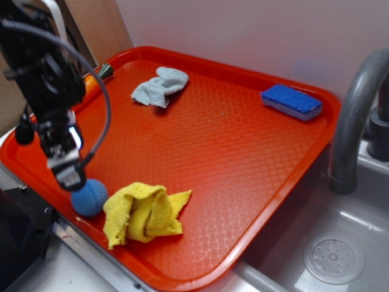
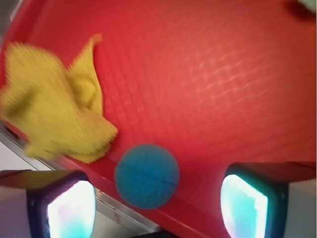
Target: Grab the blue ball.
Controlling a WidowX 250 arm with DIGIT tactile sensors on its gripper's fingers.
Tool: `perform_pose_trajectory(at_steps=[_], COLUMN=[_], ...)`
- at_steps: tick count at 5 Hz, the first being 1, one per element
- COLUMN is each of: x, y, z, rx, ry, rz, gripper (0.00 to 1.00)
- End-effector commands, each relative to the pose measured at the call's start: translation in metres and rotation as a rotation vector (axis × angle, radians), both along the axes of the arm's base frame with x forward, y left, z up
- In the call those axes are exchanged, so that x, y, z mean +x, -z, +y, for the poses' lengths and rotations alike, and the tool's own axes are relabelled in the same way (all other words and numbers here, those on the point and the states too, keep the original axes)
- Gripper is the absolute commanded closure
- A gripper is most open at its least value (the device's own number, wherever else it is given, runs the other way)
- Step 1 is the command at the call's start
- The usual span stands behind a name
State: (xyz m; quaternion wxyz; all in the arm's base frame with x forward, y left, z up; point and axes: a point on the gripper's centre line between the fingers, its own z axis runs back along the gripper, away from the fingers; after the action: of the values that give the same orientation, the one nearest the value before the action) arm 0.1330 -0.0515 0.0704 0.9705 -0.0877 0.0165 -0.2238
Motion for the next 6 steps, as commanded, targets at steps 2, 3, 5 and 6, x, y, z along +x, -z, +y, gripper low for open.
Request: perform_pose_trajectory(at_steps=[2,3,5,6], x=[-0.017,-0.013,-0.004,-0.003], y=[0.033,0.035,0.039,0.038], z=[-0.029,-0.014,0.021,0.022], rx=[0.077,0.123,0.068,0.093], ry=[0.173,0.145,-0.002,-0.015], rz=[0.058,0.055,0.079,0.067], gripper=[0.0,0.0,1.0,1.0])
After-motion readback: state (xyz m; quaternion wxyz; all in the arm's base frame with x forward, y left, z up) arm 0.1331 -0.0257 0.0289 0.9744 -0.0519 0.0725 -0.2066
